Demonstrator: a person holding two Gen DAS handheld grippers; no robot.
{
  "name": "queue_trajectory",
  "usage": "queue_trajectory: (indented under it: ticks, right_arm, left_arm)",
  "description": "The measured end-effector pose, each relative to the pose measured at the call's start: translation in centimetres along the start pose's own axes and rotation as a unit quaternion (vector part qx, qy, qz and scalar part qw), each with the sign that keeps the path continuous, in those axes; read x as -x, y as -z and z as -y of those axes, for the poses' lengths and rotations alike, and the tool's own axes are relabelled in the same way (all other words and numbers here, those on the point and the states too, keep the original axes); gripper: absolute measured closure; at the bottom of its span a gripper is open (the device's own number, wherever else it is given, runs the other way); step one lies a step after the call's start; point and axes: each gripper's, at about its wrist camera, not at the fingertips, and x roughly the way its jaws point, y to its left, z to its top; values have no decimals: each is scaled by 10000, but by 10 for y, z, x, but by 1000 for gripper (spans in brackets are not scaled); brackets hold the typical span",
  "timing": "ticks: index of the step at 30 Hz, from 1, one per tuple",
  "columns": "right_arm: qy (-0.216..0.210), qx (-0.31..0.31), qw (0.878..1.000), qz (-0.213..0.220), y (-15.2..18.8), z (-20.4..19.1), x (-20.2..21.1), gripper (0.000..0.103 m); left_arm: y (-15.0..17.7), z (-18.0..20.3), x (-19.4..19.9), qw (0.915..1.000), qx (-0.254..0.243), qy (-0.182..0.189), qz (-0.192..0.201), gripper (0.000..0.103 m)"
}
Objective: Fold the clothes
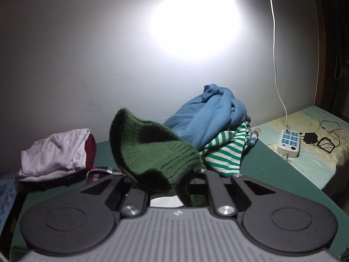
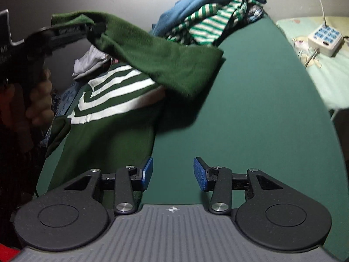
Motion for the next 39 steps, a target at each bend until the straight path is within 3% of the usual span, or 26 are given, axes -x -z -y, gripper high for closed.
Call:
queue_trajectory:
  ticks: [10, 19, 29, 31, 34, 39]
  right_arm:
    - [56, -338, 9988, -338, 47, -47, -22, 60]
    - [392, -719, 9963, -258, 83, -70, -11, 61]
    - [792, -875, 9929, -119, 119, -99, 1, 62]
    - [855, -860, 9926, -94, 123, -103, 0, 66]
    - [969, -876, 9914, -83, 126, -105, -3, 95]
    - [1042, -680, 9922, -29, 121, -110, 0, 96]
  left_arm:
    - [-6, -72, 0, 9994, -183, -204, 209, 93]
    - [-13, -128, -5, 9985, -337, -267, 324, 94]
    - [-7, -170, -1, 9994, -134, -258, 204, 94]
    - [-7, -174, 0, 9993, -144, -293, 200, 94]
    - [-8, -179, 0, 9992, -117, -342, 177, 94]
    - [-12, -186, 3, 9988, -131, -454, 150, 94]
